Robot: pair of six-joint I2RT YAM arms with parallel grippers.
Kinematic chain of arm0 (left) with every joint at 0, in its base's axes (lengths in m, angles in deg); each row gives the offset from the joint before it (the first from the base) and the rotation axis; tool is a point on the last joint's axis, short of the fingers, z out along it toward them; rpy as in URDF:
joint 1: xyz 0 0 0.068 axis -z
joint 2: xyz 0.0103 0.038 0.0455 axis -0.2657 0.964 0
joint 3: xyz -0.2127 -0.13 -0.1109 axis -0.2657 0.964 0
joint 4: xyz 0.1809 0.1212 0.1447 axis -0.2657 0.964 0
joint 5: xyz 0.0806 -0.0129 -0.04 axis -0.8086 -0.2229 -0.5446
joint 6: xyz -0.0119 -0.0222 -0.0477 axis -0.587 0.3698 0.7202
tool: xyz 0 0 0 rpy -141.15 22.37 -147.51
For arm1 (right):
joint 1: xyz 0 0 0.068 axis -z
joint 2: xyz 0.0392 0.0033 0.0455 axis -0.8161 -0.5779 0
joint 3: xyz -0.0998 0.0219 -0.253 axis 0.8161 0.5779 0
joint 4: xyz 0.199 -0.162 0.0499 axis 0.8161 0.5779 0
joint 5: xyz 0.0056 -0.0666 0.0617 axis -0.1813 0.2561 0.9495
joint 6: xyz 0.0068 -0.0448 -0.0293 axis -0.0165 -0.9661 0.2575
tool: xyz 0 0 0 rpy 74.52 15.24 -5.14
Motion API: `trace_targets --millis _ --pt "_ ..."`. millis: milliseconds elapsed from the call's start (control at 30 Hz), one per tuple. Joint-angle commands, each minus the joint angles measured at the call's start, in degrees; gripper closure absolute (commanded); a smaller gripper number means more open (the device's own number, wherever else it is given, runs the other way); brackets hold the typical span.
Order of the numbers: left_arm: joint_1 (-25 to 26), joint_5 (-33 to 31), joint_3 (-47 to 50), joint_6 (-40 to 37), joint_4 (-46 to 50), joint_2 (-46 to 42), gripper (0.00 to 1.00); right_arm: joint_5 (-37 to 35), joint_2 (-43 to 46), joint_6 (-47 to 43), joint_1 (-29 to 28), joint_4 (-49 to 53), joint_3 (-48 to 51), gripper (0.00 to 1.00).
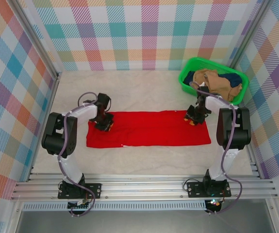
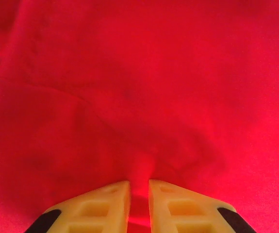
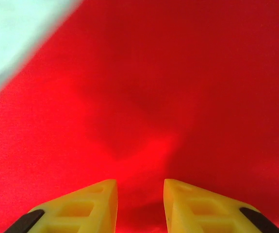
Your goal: Fold and stack the t-shirts
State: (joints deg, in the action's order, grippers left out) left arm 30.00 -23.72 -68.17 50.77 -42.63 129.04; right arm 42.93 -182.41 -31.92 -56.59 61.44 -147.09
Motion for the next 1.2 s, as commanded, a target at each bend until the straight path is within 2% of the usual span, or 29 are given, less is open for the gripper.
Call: trace_targets --millis 0,67,167,300,400,533,700,833,1000,1100,1167 --pt "-1.54 -1.48 5.04 -1.24 1.23 -2.8 0.8 -2.78 -2.35 -2.75 0.92 4.65 -1.76 0.7" --pt "-2.14 -2.84 5.33 -2.84 2.02 -4.65 0.75 -2.16 -2.91 -3.2 0.85 5.26 -1.62 0.7" --pt "-2.03 -5.95 0.7 -6.45 5.48 -6.99 0.68 -1.84 -0.87 -3.21 0.75 5.72 -0.87 0.7" --pt "-0.13 -7.55 -5.78 -5.85 12.24 -10.45 0.65 -4.44 5.05 -3.34 0.57 5.63 0.22 0.69" --pt "3.67 -4.24 -5.49 -0.8 14.11 -12.1 0.67 -6.17 6.91 -5.33 0.74 4.57 -0.34 0.68" --pt "8.75 0.44 -0.13 7.74 11.34 -11.37 0.78 -6.14 2.66 -6.94 0.96 7.03 -3.46 0.69" --pt "9.82 -2.31 1.9 11.07 8.33 -7.98 0.81 -4.71 -0.9 -6.2 0.93 8.27 -3.9 0.69" --pt "8.86 -3.51 -1.82 6.41 9.82 -1.0 0.82 -3.93 -3.05 -5.05 0.84 9.74 -2.76 0.7" --pt "2.18 -4.52 -7.61 0.02 10.01 6.54 0.82 -0.4 0.0 -0.95 0.09 8.3 2.61 0.7" --pt "-1.21 -7.65 -23.52 -10.21 16.27 16.56 0.83 3.74 2.28 3.69 -1.19 6.93 6.56 0.69" --pt "-2.21 -6.6 -35.06 -15.29 18.12 23.9 0.83 5.72 3.99 7.27 -3.19 5.66 9.41 0.69"
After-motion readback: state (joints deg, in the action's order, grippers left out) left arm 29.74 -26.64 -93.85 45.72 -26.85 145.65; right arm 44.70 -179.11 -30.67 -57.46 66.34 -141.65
